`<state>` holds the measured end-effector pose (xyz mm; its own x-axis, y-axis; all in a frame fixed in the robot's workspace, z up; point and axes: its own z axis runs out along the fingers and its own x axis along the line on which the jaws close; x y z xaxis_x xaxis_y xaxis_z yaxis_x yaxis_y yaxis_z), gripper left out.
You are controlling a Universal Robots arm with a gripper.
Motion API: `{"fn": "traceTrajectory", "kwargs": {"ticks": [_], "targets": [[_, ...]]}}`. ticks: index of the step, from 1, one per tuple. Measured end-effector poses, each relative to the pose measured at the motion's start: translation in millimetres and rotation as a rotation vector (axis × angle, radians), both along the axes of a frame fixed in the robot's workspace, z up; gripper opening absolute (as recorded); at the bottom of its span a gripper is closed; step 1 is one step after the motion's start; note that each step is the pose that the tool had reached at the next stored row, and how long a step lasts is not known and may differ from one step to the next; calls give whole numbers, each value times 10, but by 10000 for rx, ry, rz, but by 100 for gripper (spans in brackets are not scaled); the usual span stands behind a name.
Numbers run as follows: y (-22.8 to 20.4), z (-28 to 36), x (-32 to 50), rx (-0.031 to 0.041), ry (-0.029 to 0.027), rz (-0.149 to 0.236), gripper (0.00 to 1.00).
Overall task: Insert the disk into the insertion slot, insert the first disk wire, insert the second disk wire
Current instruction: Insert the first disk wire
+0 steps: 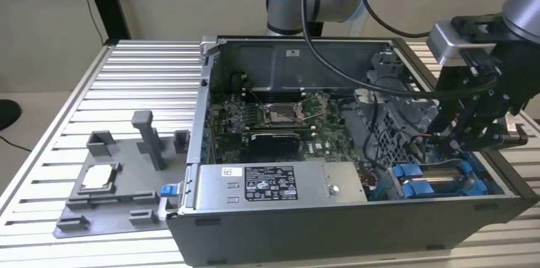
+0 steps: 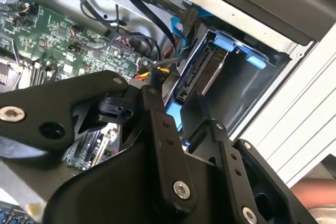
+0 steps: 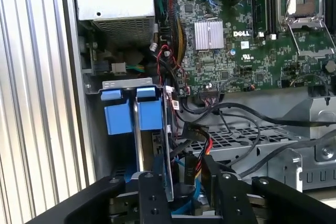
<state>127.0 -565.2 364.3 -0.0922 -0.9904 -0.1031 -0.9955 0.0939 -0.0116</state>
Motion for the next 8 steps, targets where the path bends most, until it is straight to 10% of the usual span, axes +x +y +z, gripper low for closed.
{"fn": "traceTrajectory", "kwargs": {"ticks": [8], "targets": [[1, -15, 22, 160, 0, 1, 100]]}}
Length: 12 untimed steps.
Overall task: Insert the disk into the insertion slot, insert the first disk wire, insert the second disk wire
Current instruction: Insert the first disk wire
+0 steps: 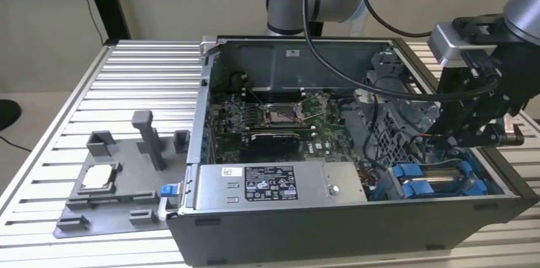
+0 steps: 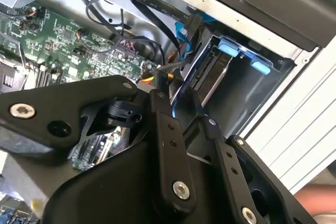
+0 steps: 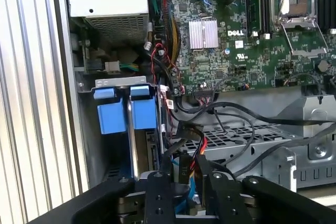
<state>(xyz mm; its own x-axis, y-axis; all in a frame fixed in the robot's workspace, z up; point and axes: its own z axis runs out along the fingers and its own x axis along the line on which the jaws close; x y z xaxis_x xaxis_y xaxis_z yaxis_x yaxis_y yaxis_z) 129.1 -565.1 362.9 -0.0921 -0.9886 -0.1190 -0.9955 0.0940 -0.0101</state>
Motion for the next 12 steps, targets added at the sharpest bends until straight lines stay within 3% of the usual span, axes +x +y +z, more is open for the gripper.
{"fn": "traceTrajectory", "kwargs": {"ticks": [10, 11, 12], "targets": [[0, -3, 6, 4, 0, 2, 100], [-1, -3, 6, 4, 0, 2, 0], [0, -3, 6, 4, 0, 2, 0]]}}
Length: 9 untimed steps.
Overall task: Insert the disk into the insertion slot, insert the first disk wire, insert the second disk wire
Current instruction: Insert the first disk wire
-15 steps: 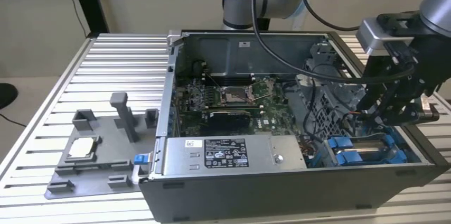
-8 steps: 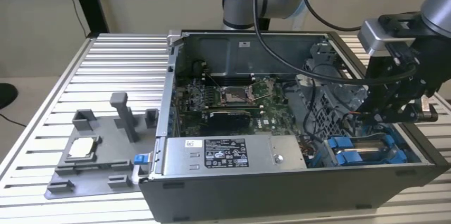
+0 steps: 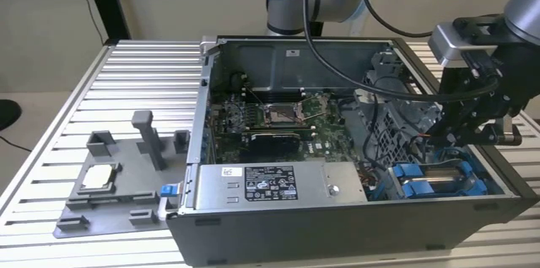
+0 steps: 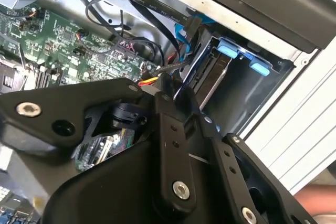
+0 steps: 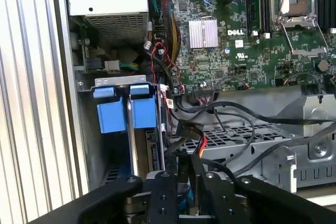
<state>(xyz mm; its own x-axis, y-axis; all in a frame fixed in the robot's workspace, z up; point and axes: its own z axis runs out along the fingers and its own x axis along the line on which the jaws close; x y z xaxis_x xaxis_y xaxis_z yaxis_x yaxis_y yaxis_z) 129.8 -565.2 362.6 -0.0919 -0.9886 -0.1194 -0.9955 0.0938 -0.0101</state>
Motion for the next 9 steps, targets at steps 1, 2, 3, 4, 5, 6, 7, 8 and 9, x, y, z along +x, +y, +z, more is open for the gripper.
{"fn": "traceTrajectory", "kwargs": {"ticks": [1, 2, 3, 4, 5, 6, 7, 8, 9], "targets": [[0, -1, 0, 1, 0, 0, 0], [0, -1, 0, 1, 0, 0, 0], [0, -1, 0, 1, 0, 0, 0], [0, -1, 0, 1, 0, 0, 0], [1, -2, 0, 3, 0, 0, 0], [2, -2, 0, 4, 0, 0, 0], [4, -2, 0, 3, 0, -1, 0], [7, -1, 0, 1, 0, 0, 0], [10, -1, 0, -2, 0, 0, 0]]}}
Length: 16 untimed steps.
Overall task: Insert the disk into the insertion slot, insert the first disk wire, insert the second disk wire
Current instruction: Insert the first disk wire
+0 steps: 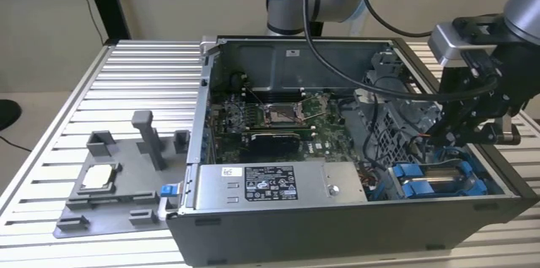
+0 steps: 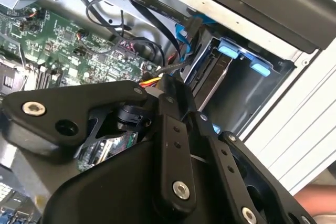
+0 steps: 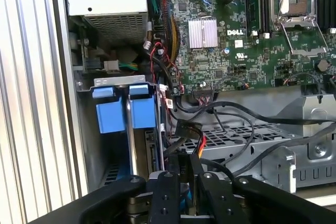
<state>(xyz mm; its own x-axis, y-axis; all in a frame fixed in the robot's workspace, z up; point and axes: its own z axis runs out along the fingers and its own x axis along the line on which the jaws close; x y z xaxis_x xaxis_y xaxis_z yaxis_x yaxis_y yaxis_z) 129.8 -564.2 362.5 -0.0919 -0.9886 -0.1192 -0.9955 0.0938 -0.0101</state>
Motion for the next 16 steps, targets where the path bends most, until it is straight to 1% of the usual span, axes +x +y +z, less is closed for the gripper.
{"fn": "traceTrajectory", "kwargs": {"ticks": [1, 2, 3, 4, 5, 6, 9, 10, 12, 13, 14, 15, 16], "targets": [[2, 5, 0, -30, 0, 0, 0], [2, 12, 0, -117, 1, 1, 0], [2, 18, 0, -227, 0, 1, 0], [2, 25, 0, -312, 1, 3, 0], [2, 30, 0, -422, 1, 3, 0], [2, 30, 0, -565, 2, 4, 0], [2, 30, 2, -1111, 11, 2, 0], [2, 30, 11, -1277, 29, 4, 0], [2, 30, 26, -1503, 140, 11, 0], [3, 30, 28, -1621, 185, 14, 0], [4, 29, 27, -1739, 215, 14, 0], [6, 28, 27, -1877, 238, 14, 0], [10, 26, 27, -1996, 251, 13, 0]]}}
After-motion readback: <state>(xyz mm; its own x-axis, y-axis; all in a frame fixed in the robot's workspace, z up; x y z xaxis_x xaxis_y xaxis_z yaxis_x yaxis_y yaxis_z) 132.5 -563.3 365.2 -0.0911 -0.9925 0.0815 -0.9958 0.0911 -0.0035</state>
